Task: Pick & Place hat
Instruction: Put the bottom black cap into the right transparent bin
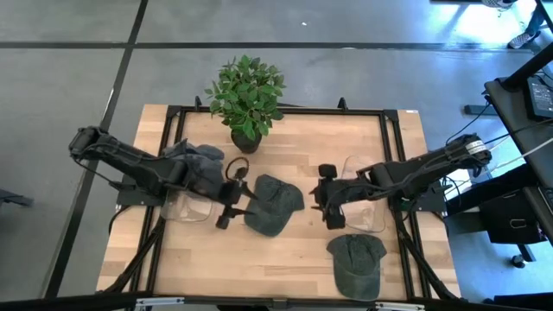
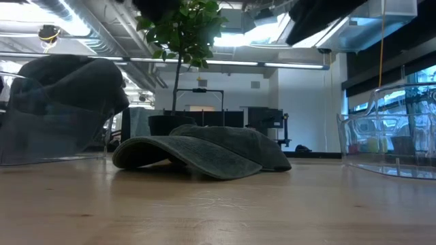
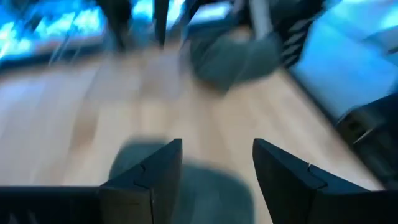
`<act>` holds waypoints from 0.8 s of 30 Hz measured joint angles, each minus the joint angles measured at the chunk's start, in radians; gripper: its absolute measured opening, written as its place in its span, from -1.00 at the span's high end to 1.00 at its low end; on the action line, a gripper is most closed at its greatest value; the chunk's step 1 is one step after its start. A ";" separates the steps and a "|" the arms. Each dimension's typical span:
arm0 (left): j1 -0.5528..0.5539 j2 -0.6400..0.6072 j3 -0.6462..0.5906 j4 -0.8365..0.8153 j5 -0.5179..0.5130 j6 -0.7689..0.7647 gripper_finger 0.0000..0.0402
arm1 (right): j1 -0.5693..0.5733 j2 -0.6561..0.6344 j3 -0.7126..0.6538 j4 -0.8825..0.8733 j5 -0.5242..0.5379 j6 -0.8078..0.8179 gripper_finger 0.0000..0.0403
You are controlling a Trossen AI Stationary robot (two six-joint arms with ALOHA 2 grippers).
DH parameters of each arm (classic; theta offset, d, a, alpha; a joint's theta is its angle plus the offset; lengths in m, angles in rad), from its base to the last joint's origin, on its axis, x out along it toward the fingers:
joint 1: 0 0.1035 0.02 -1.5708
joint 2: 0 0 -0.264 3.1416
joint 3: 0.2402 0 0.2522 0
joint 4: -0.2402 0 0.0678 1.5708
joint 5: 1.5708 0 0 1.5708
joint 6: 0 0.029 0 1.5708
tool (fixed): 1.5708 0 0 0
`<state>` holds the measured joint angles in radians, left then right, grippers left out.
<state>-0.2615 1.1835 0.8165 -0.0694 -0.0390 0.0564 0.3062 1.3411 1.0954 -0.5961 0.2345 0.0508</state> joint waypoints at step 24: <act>0.089 0.004 -0.001 0.132 0.120 0.034 0.03 | 0.453 0.327 0.307 -0.736 -0.305 1.108 0.00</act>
<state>-0.1729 1.1873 0.8154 0.0626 0.0811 0.0904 0.7596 1.6677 1.4029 -1.3322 -0.0702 1.1586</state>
